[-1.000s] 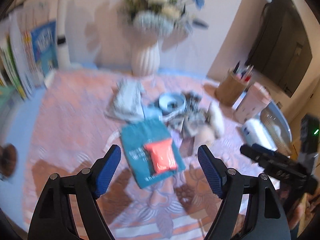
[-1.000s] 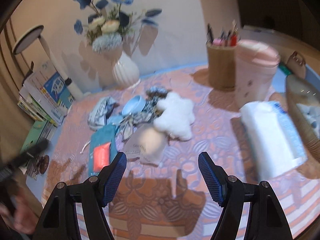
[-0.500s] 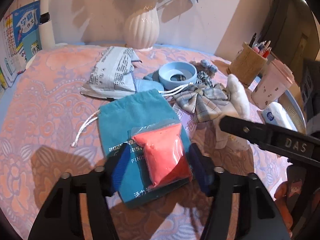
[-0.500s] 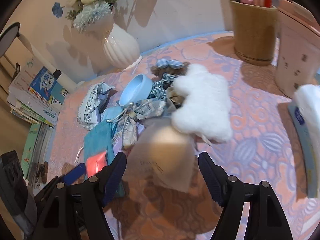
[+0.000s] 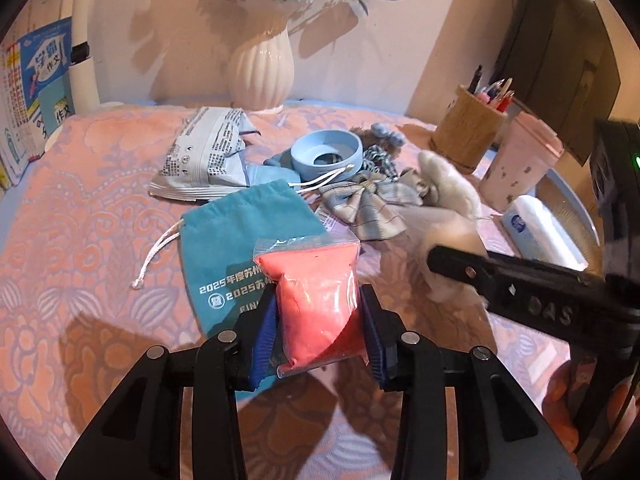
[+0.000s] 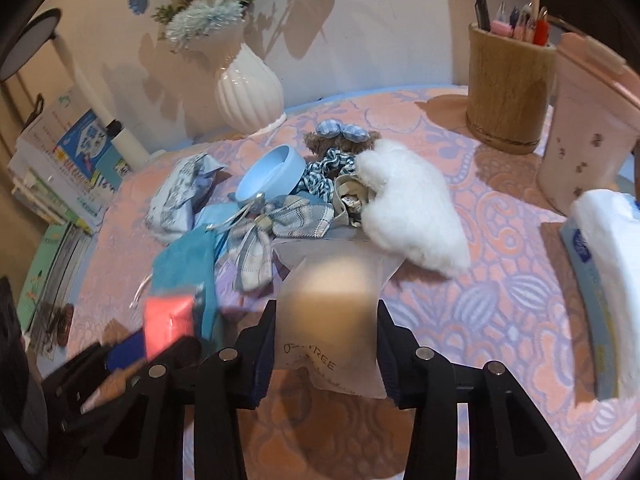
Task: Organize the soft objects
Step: 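Grasp the pink clay bag with the left tool while the right tool grasps the white pouch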
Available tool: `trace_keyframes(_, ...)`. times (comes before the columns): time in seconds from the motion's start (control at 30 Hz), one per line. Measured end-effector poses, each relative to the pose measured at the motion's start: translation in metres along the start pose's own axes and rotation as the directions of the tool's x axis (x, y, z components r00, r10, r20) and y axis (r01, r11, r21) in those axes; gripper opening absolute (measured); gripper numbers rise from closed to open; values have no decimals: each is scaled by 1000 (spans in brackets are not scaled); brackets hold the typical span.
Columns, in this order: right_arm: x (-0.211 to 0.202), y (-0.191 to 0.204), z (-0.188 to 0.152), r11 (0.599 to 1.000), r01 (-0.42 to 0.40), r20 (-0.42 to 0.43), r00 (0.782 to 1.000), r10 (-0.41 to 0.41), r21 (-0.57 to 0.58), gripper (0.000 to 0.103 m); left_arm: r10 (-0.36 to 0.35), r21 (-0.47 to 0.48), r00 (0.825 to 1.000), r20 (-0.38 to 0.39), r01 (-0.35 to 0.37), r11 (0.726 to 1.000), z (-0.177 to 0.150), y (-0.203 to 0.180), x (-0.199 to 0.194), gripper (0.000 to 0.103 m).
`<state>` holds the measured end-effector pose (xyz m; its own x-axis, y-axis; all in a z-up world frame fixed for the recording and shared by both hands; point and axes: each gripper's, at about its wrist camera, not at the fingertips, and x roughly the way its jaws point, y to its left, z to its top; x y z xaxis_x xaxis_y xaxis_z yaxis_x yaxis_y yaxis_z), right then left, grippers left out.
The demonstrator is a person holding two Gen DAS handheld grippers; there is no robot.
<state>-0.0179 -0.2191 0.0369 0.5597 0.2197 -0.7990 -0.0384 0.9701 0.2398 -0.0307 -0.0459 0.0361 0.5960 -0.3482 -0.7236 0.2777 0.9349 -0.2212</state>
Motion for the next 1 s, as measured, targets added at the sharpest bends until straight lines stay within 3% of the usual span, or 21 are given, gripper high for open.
trace_keyframes(0.2,-31,-4,-31,995,-9,11,1000,10,-98,43,-26,-21,1000,6,26,999,-11,5,-7,36)
trace_keyframes(0.33,-31,-14,-50,990,14,-33,999,-18,-140,43,-48,-44,999,-20,47,998,-18,8,-1,36)
trace_keyframes(0.43,-24,-22,-55,993,13,-59,998,-20,-115,54,-45,-41,998,-41,44,998,-20,8,2,38)
trace_keyframes(0.5,-21,-25,-57,996,4,-71,997,-10,-84,71,-51,-46,997,-63,48,998,-20,8,3,45)
trace_keyframes(0.67,-16,-30,-59,999,-23,-80,997,21,-22,74,-48,-37,997,-67,45,998,-25,5,-1,69)
trace_keyframes(0.8,-18,-30,-59,999,-27,-55,998,28,27,77,-1,-6,998,-70,1,1000,-26,-1,3,63)
trace_keyframes(0.83,-18,-29,-60,999,-14,-48,999,16,31,77,12,1,997,-72,-12,1000,-26,-3,5,49)
trace_keyframes(0.87,-18,-27,-60,1000,2,-48,999,0,30,73,35,10,996,-76,-34,999,-26,-4,6,37)
trace_keyframes(0.9,-18,-25,-61,999,25,-38,999,-24,22,55,66,17,995,-76,-65,998,-26,-5,7,36)
trace_keyframes(0.93,-19,-22,-62,999,46,-29,999,-46,3,46,69,18,995,-73,-68,998,-26,-5,6,35)
trace_keyframes(1.0,-23,-21,-62,999,46,-9,999,-46,-13,40,59,7,996,-61,-58,998,-26,-5,2,34)
